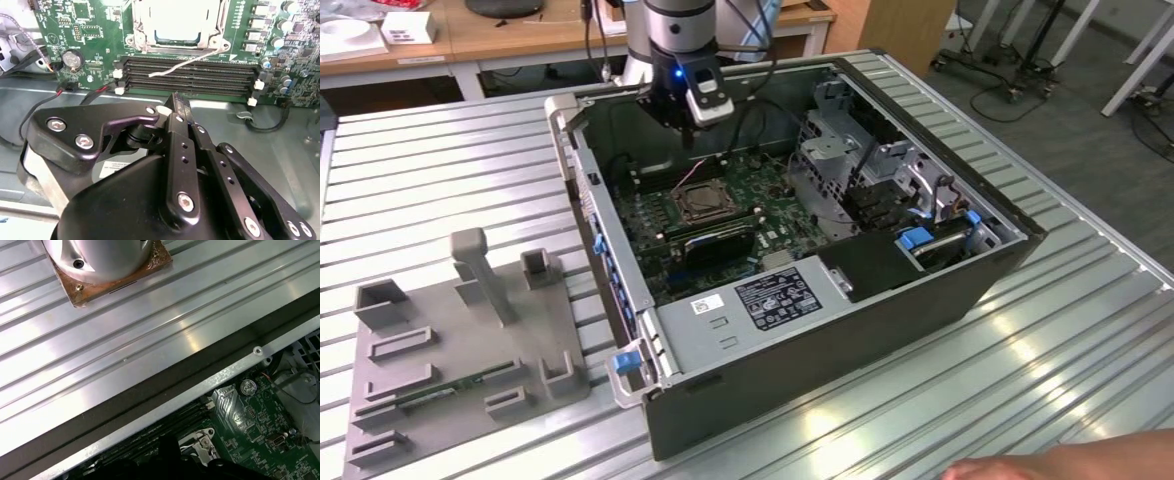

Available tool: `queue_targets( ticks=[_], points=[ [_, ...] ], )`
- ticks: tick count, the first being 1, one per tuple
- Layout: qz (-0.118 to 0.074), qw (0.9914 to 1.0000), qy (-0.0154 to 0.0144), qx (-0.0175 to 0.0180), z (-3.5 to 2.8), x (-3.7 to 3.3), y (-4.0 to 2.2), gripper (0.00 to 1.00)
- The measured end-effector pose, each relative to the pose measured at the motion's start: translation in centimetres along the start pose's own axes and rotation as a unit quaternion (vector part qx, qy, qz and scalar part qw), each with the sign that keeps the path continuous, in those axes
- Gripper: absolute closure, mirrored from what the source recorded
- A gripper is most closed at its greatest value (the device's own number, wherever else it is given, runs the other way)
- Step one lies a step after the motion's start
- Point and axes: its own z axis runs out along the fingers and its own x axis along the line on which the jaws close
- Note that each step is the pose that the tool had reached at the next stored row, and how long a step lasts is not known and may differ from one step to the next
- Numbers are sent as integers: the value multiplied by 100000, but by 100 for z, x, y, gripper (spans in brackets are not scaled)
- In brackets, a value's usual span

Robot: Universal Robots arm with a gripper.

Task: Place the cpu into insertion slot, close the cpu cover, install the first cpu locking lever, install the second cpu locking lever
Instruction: 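Install the first cpu locking lever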

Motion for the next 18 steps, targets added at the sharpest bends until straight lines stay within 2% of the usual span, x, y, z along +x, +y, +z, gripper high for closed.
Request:
queue_targets(
  ticks=[9,18],
  points=[
    [-340,99999,-145,-150,106,25,-87,89],
    [-2764,99959,-229,-757,163,20,-118,89]
  ],
)
